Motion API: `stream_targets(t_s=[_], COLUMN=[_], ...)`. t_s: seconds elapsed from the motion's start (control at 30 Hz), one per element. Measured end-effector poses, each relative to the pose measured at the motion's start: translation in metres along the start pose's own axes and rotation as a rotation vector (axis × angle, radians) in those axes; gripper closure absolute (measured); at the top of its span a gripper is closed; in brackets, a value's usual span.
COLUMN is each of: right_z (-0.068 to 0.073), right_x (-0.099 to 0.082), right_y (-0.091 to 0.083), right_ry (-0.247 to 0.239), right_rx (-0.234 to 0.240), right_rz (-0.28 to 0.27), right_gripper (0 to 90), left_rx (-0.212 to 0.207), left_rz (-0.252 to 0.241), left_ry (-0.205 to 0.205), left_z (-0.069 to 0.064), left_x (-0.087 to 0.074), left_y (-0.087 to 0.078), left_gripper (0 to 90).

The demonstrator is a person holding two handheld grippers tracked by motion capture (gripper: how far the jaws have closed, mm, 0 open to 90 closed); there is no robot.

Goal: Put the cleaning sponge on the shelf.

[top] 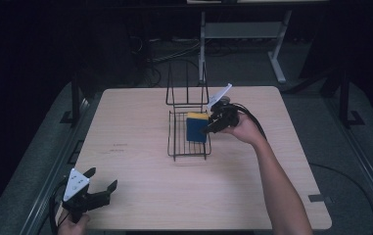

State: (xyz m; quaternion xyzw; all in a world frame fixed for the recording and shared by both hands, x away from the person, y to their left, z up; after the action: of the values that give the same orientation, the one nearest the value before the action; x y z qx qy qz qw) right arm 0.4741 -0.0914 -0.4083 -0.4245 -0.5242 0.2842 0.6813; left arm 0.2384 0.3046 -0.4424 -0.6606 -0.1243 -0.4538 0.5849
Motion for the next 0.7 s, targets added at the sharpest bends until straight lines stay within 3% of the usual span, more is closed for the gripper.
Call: stream_targets(t_s=[0.7], right_z=[0.0007], right_x=[0.0], right_y=[0.0012], right_ry=[0.015], right_rx=[-0.001], right_rz=[0.0], right_gripper=[45.1], left_rx=[0.001], left_rz=[0.002], left_ry=[0.002], left_z=[-0.0005], left_x=[-0.0001], left_y=[-0.0001], left_gripper=[14.1])
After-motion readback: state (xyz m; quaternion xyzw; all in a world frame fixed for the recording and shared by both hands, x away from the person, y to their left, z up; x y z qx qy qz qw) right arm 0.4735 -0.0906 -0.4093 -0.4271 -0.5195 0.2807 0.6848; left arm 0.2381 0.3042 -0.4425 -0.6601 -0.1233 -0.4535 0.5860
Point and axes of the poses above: each handheld gripper's, and its own axes: y roughly forward along the jaws, x roughly out of its top, z roughly to its left, the point moved 3 cm from there along y, roughly forward along the jaws, and after that the axes turned 13 degrees about z, right-handed, at the moved point
